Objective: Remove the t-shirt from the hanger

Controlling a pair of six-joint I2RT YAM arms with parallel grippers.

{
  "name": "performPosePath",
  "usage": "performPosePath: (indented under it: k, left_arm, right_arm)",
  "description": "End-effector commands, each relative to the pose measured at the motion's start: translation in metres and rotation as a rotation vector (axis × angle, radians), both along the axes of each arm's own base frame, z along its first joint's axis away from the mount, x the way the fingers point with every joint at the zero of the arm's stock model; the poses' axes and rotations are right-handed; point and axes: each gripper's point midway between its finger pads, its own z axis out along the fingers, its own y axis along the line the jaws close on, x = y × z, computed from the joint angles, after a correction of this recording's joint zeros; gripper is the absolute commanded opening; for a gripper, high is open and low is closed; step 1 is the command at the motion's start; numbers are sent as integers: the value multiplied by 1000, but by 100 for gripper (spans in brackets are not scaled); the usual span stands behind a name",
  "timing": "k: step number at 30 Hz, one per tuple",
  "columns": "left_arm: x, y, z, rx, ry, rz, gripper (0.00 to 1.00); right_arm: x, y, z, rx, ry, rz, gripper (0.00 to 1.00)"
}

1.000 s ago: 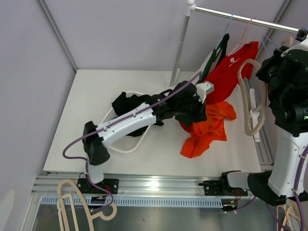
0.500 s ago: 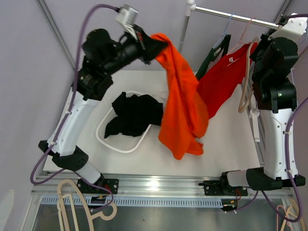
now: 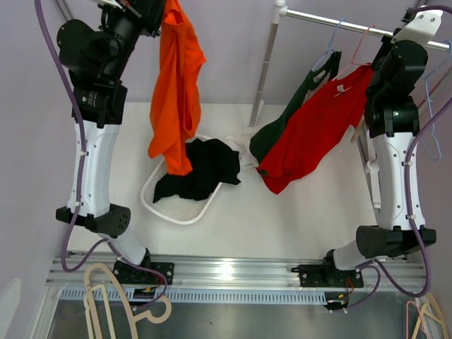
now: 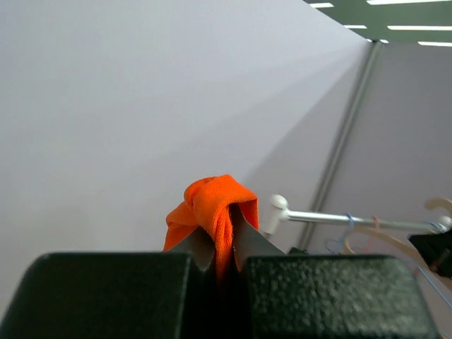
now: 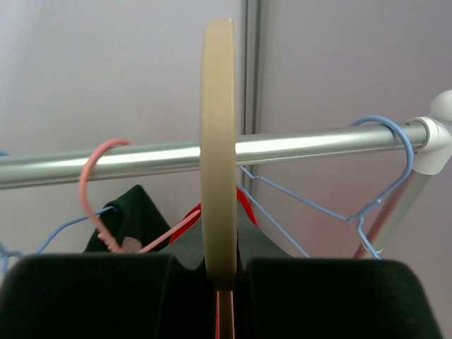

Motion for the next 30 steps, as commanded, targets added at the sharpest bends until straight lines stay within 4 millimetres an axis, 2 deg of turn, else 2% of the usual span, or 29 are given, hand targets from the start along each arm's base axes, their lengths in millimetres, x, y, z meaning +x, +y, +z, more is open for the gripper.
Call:
performPosePath:
  k: [1,2,4,5,6,8,9,10,11,13,18,19,23,26,30]
  left_arm:
    - [2,35,33,-79,-95,60,1]
    - [4,38,31,-80,-84,52,1]
    - [15,45,17,-104,-22,31,1]
    - [16,43,13,-103,-5,13,1]
    - [25,38,-6,-84,45,-2,1]
    - [20,34,-12,-84,56,-34,1]
    - [26,31,-36,-79,116,-41,1]
    - [23,30,-39,-82,120,-45,1]
    - [26,29,-53,-78,148,-48,1]
    - [14,24,-63,-70,157,-52,1]
    - [-25,8,-57,18,115,-31,1]
    - [-41,9,-47,22,86,-31,1]
    - [-75,7,-21,42,21,-39,1]
    - [-108,16,22,36,-60,-41,1]
    - [-116,19,23,43,-49,-40,1]
  right_arm:
    - [6,-11,19,-23,-89,-21,0]
    - [14,-14,11,-26,-75,-24,0]
    - [21,-16,9,-30,-79,-26,0]
    - [23,-28,7,-33,-77,-51,0]
    - [28,-33,3,-33,-70,-58,0]
    - [34,-38,-2,-33,-63,-61,0]
    - [38,-43,-5,-32,-59,-65,0]
    - [40,-44,-6,-28,-61,-62,0]
    - [42,-47,-10,-26,-54,-63,0]
    - [46,-53,-13,-27,-49,-69,0]
    - [53,-64,-26,-4,-26,-72,0]
    - [53,-64,-30,-1,-17,-71,0]
    - [54,-63,-45,14,11,-69,0]
    - [56,-63,-60,20,47,-69,0]
    - [57,-67,-79,34,88,-88,0]
